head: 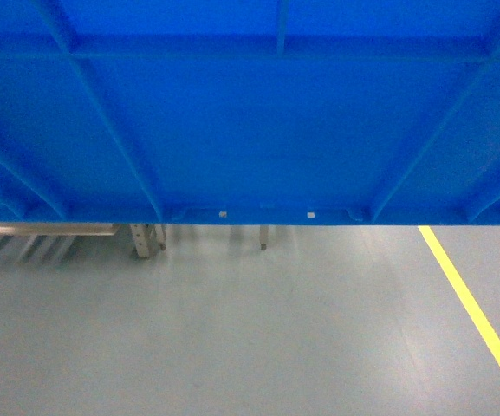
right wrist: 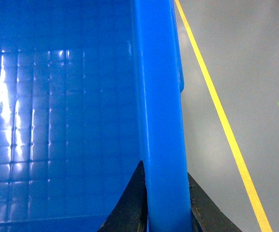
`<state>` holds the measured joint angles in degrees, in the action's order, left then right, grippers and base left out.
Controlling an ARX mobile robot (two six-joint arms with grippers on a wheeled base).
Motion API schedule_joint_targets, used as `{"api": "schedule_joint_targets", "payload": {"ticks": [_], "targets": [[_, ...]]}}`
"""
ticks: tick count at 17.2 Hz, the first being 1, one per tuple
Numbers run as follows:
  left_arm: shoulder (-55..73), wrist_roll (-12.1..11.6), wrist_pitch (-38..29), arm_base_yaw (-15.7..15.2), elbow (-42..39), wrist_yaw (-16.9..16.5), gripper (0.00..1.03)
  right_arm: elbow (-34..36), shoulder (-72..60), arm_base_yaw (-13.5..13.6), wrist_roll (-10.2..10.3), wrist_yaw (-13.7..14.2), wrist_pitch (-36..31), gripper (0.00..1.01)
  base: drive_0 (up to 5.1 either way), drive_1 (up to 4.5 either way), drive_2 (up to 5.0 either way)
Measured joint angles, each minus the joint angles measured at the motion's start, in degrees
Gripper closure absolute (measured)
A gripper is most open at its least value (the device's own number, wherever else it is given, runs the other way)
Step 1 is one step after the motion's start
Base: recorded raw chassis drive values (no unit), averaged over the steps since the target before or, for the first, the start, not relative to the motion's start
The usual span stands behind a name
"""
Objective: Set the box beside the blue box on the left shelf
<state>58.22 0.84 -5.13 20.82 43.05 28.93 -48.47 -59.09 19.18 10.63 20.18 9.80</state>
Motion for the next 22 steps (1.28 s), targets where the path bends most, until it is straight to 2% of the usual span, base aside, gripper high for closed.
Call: {"api": "schedule_joint_targets", "payload": {"ticks": [22], "targets": [[0.0, 0.0, 0.0, 0.0, 0.0, 0.0, 0.91, 0.0, 0.0, 0.0, 0.0, 0.0, -0.1, 0.91, 0.0, 4.2, -4.2]]}}
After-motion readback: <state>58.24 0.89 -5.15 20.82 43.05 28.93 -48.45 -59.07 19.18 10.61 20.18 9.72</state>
